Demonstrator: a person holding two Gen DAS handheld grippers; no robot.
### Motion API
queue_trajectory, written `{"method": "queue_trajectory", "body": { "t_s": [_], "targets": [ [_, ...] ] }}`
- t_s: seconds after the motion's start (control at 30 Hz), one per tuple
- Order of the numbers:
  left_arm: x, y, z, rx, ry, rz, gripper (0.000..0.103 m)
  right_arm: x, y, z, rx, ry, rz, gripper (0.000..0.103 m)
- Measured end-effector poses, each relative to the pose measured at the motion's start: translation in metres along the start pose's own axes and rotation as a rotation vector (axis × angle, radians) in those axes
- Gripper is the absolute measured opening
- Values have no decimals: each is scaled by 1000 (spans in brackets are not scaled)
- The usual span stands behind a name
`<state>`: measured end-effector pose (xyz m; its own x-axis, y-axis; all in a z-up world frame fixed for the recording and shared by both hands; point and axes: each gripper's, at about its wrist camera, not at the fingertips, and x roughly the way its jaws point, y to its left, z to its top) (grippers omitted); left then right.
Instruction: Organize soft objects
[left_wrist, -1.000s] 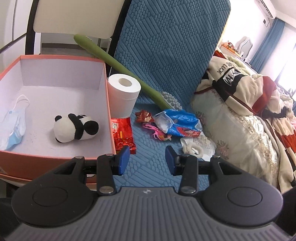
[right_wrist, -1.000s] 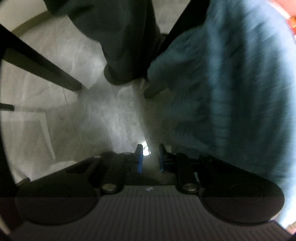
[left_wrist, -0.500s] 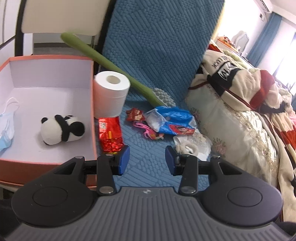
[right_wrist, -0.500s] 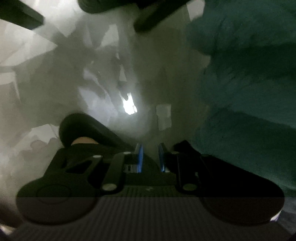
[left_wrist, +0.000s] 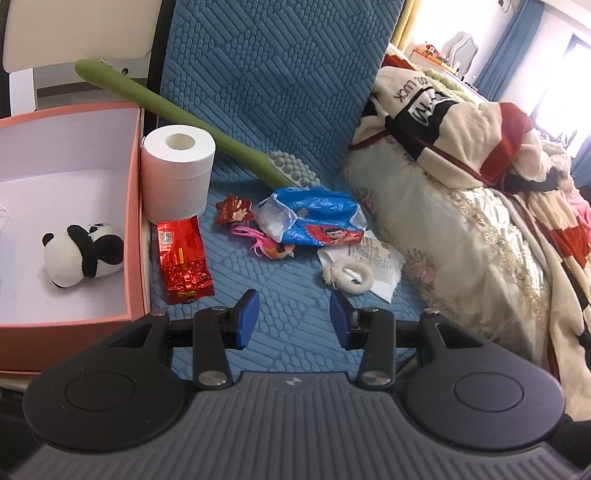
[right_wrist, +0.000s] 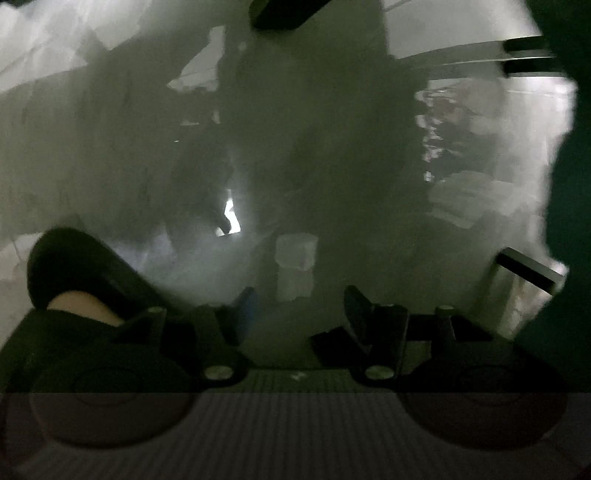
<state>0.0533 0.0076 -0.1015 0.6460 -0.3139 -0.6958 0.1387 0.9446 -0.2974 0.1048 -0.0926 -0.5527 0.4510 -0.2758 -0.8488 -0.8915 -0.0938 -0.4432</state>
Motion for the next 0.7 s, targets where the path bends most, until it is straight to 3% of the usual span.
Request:
{"method": "queue_trajectory", "body": {
  "t_s": [0.2,0.7],
  "targets": [
    [16,2,4,-23,22,29,48,19,-19,-3,80,-2,87,54],
    [50,0,11,-50,64,27,48,58,-31,-3,41,-32,198,49]
  ]
}}
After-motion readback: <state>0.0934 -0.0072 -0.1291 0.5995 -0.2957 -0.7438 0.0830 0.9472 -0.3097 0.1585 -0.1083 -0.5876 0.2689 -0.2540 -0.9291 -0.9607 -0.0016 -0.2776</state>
